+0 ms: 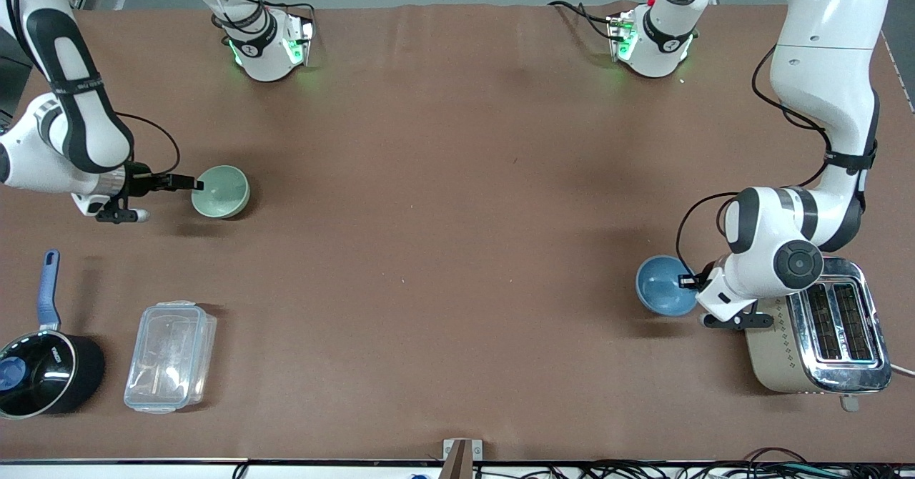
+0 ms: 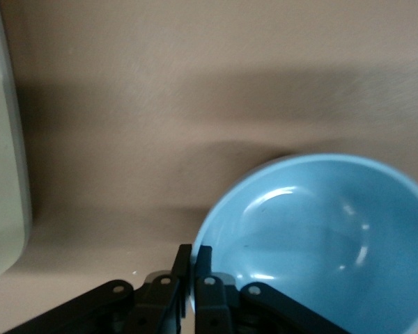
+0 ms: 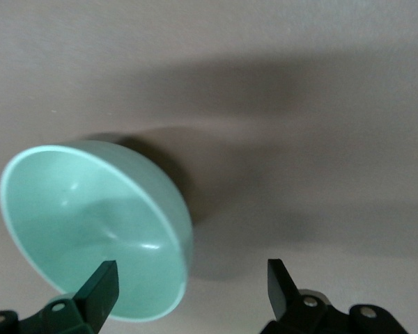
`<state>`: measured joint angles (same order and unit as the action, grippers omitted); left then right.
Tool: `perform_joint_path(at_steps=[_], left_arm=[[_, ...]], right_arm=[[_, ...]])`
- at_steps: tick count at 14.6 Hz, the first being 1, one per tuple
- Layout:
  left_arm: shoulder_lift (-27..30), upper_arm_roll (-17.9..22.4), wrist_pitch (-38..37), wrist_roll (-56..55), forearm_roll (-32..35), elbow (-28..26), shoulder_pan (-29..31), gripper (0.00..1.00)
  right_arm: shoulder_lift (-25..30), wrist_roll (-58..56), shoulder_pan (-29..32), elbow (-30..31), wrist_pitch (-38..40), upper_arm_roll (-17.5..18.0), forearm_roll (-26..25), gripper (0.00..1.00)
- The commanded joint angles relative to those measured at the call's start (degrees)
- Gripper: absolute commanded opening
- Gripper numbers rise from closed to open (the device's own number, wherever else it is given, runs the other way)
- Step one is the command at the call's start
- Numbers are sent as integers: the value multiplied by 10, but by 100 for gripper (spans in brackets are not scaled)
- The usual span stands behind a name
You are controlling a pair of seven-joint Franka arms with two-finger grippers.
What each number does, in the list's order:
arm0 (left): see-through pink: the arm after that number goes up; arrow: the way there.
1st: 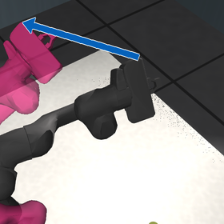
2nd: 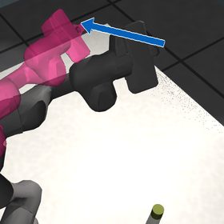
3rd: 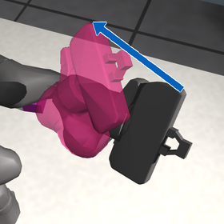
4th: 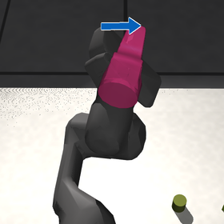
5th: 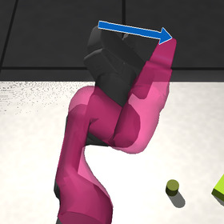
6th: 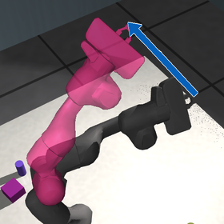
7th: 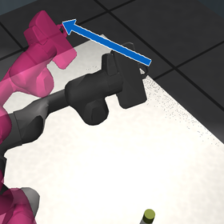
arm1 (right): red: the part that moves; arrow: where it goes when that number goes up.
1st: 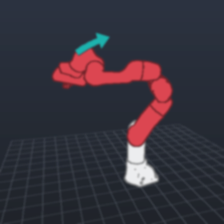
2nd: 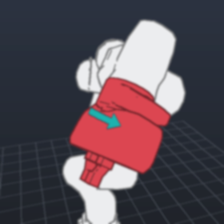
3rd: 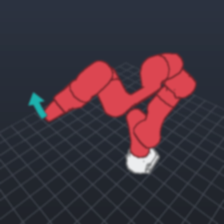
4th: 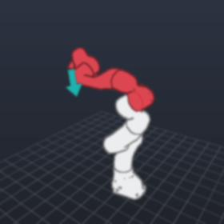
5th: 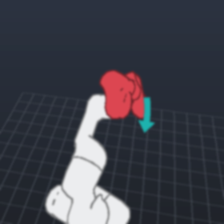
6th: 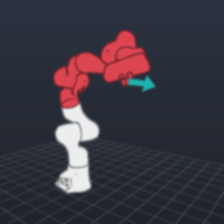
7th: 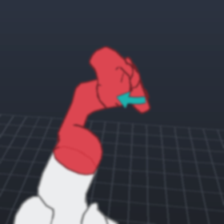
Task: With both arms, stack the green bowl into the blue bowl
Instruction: 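Grasp the blue bowl with the left gripper while the right gripper grasps the green bowl, then carry the blue bowl and the green bowl toward each other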
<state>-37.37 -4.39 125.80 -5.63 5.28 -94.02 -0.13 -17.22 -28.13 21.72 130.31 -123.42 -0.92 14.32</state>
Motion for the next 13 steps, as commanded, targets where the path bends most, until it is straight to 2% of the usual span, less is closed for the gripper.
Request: perform_joint_path(at_steps=[1,2,5,6,8,9,11,13], left_arm=[[12,-31,-13,-5,-7,34,-1,0],[22,-45,-26,-8,-8,37,-4,0],[44,-114,-35,-83,-9,37,-4,0],[46,-155,-35,-146,-8,33,-4,0],[42,-198,-35,-221,-8,25,-13,0],[40,-206,-35,-255,-8,24,-27,0],[27,-207,-32,-312,-2,24,-78,0],[17,-206,-17,-365,-1,25,-122,0]], right_arm=[[-10,-20,13,3,-13,8,29,59],[-14,-20,13,3,-14,8,29,43],[-17,-20,11,3,-7,8,29,22],[-14,-19,10,0,10,8,29,11],[-3,-14,8,-5,37,10,29,4],[16,-11,2,-12,54,10,29,4],[50,29,-9,-29,108,10,29,3],[86,108,-47,-51,184,11,28,3]])
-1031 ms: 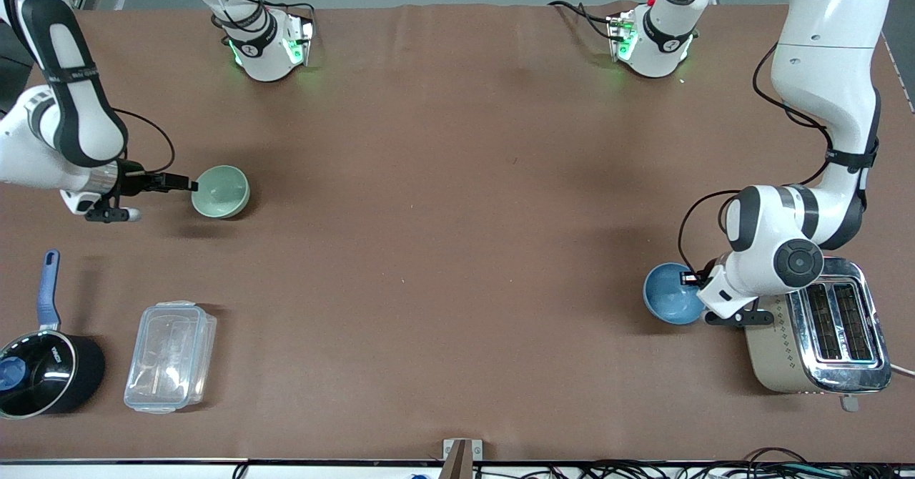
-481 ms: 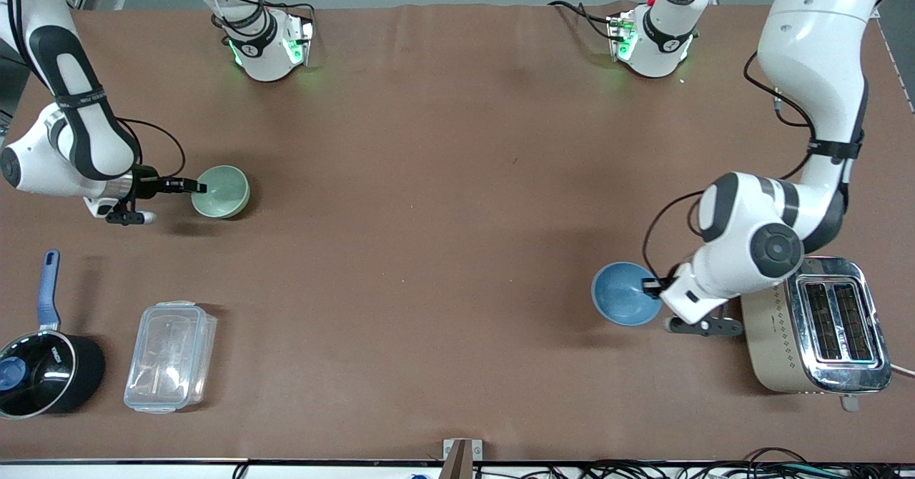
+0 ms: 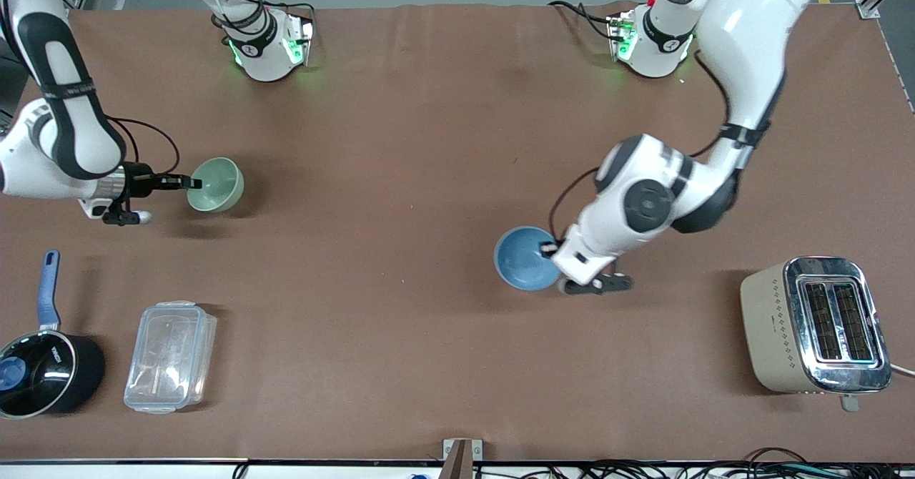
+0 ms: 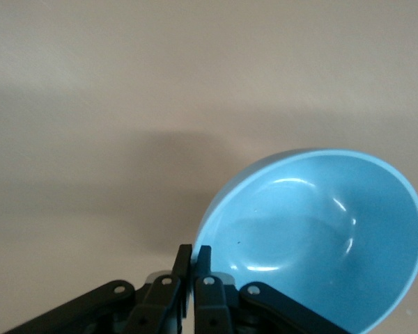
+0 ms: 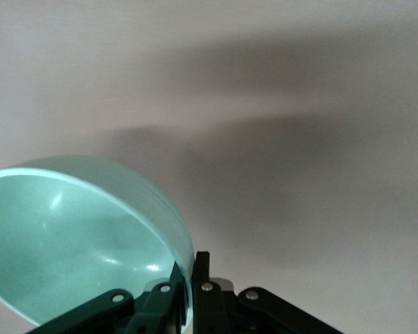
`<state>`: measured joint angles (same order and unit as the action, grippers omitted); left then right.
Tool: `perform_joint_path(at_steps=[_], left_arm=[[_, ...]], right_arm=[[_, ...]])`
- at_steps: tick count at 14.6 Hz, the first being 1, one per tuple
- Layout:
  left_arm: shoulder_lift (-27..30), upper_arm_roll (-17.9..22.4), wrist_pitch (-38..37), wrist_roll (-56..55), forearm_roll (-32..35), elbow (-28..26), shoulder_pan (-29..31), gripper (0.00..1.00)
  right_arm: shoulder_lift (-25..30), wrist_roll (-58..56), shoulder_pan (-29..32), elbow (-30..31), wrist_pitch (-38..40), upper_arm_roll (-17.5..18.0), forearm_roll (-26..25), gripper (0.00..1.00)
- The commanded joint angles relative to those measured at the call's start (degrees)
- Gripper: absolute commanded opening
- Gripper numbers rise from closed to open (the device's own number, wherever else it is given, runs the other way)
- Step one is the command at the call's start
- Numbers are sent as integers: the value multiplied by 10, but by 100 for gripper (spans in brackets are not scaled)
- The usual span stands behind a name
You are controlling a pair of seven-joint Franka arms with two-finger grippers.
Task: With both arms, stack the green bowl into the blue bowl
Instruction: 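Carry the blue bowl and the green bowl toward each other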
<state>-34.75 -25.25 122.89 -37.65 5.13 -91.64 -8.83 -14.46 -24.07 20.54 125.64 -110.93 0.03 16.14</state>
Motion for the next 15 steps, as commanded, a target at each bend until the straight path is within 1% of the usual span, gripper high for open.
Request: perform_joint_path(at_steps=[1,3,5,6,7,8,10,11,14,15], left_arm=[[-15,2,30,-76,1,1,-54,0],[-33,3,57,-124,1,1,-91,0],[-51,4,82,-159,1,2,-117,0],[-59,4,93,-162,1,2,-127,0],[-70,4,102,-162,1,2,-133,0],[-81,4,109,-163,0,3,-137,0],[-95,4,121,-163,1,4,-139,2],[-95,5,121,-162,1,4,-139,10],[-98,5,121,-162,-6,9,-137,73],[-95,6,121,-160,-3,9,-131,100]], right_arm=[[79,110,-58,-7,82,1,8,3],[108,186,-110,-8,101,2,8,3],[108,250,-170,-9,93,3,13,0],[105,281,-202,-10,77,4,27,0],[104,306,-237,-10,57,2,72,0],[102,329,-263,-12,44,2,103,0],[79,371,-309,-22,6,3,137,0],[70,393,-335,-32,-9,3,165,0],[27,436,-392,-77,-33,3,225,0],[11,444,-413,-88,-51,2,240,0]])
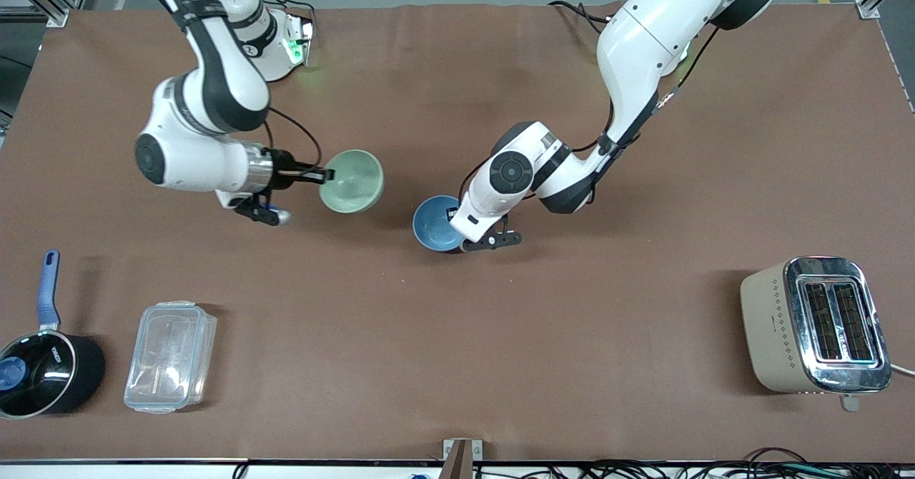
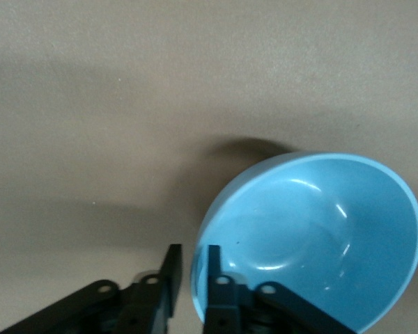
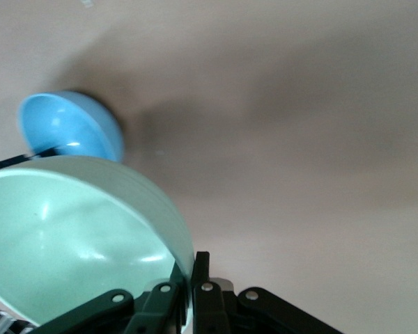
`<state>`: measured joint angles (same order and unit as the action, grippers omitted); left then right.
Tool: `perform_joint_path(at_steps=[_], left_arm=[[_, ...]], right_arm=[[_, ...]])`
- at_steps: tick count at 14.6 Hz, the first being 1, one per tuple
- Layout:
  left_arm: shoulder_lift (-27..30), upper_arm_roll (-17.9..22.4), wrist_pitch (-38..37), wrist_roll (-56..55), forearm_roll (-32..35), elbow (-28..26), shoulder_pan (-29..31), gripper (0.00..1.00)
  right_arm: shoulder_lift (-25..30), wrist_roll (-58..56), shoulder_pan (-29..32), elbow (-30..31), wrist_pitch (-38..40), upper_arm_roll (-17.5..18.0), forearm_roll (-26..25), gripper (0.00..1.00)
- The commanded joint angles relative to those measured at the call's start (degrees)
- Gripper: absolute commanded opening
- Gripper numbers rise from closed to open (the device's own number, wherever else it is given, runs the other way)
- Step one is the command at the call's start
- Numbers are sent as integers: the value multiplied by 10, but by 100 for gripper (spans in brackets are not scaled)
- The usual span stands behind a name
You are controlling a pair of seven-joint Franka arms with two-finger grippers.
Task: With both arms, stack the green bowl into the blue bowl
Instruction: 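Carry the blue bowl and the green bowl toward each other, then release the blue bowl with the left gripper and raise it away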
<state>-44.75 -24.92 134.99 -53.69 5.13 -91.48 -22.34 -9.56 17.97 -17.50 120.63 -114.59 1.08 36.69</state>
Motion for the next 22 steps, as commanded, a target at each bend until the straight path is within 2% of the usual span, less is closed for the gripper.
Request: perform_joint_path(at_steps=[1,4,6,9,12,18,22], left_arm=[[12,4,-4,1,1,10,11,100],[50,5,-66,10,16,51,54,100],[69,5,-117,12,56,81,69,100],[109,1,-166,65,119,82,131,100],[156,4,-206,210,120,82,185,100],[263,-4,-281,372,106,82,277,100],[323,-4,-327,443,24,78,324,100]], right_arm=[[-53,31,-51,-46,-40,-8,42,0],[-111,48,-98,-78,-118,-7,71,0],[-143,47,-113,-101,-128,-7,97,0],[-162,48,-140,-100,-164,-7,104,1],[-172,44,-143,-100,-174,-7,112,2],[-184,41,-160,-97,-195,-7,113,2],[-193,39,-160,-95,-214,-7,113,2]])
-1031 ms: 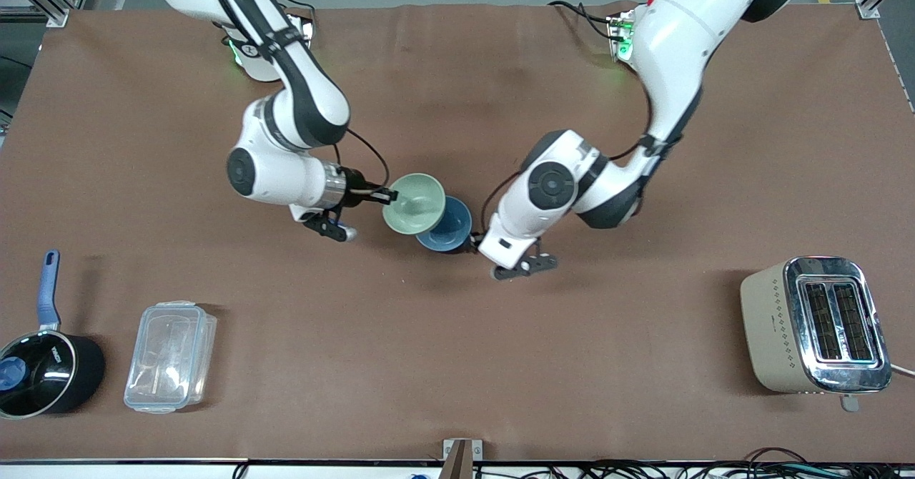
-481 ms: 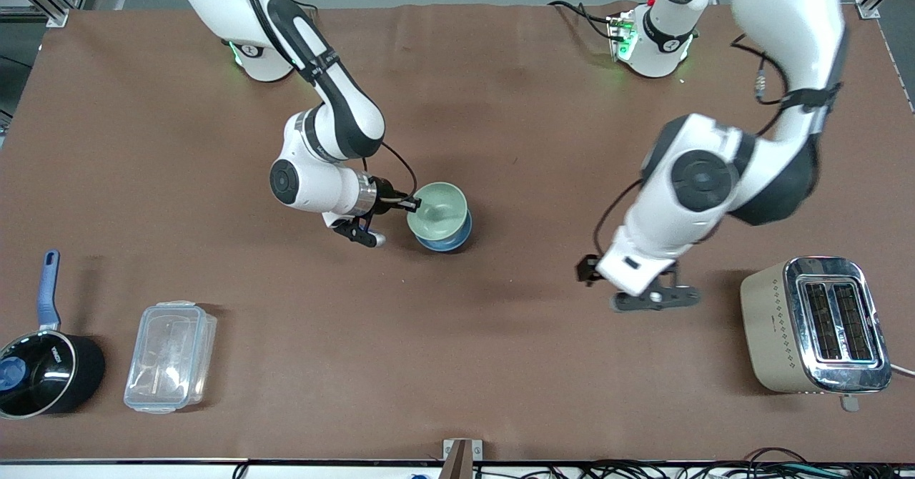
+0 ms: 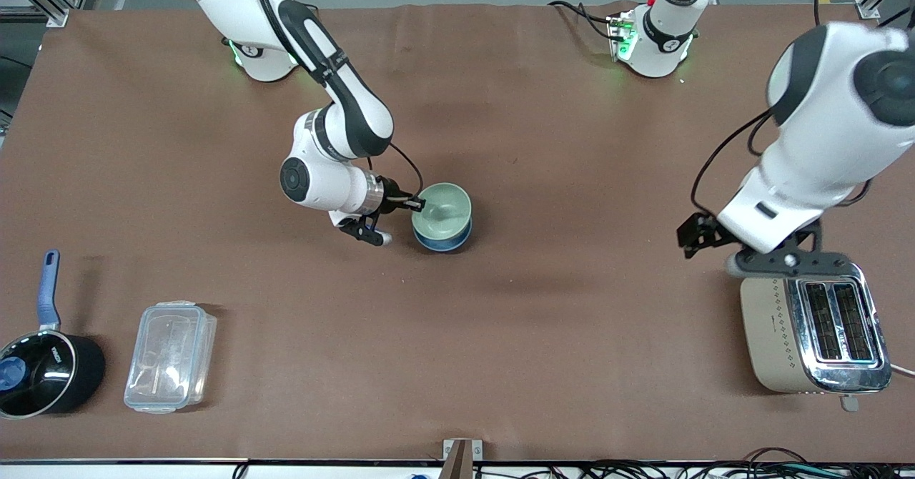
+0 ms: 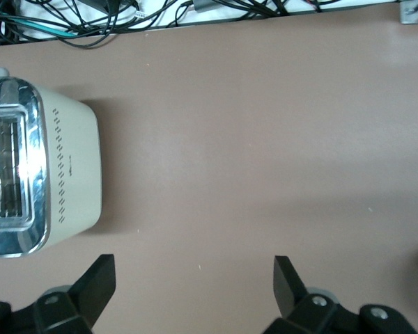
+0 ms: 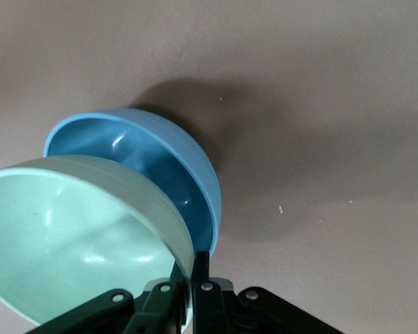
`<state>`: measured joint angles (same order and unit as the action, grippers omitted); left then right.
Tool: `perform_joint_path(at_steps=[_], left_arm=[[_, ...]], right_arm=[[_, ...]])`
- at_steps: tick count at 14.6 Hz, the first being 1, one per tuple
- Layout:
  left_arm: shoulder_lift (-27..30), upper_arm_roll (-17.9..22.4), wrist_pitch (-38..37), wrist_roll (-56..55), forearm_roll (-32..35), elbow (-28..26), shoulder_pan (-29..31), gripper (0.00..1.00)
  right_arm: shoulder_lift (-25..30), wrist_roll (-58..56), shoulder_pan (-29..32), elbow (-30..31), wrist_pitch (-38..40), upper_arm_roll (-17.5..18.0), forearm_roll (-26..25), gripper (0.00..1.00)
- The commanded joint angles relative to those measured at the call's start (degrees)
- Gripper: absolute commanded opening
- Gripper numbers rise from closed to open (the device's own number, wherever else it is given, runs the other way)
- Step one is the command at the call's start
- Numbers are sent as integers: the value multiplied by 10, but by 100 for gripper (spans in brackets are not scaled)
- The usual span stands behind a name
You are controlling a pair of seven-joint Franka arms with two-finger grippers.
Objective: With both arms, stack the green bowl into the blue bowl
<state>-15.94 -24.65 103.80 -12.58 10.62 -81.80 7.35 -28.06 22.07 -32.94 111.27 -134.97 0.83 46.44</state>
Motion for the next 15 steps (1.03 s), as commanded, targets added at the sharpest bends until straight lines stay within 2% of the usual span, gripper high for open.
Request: perform_joint_path(at_steps=[1,3,6,9,11,13,15], left_arm=[[58,1,-38,45,-43,-23,27,100],[99,36,-64,67,-73,-42,14,100],[143,119,-121,79,-96,-60,-55,100],[176,176,-133,78,-104,-89,-103,100],[201,179,-135,77,-104,-114,-102,100],[203,177,-129,77,-102,-116,-101,100],[204,173,-125,63,-98,-118,-103,100]], right_arm=[[-9,-3,-5,-2,-10,-6,15,3],[-9,-3,-5,-2,-10,-6,15,4],[-9,-3,-6,-2,-11,-5,15,10],[-9,-2,-7,-4,-10,-5,15,31],[-9,5,-14,-9,-11,-6,15,35],[-9,7,-14,-10,-10,-6,15,39],[3,6,-8,-14,-4,-8,15,58]])
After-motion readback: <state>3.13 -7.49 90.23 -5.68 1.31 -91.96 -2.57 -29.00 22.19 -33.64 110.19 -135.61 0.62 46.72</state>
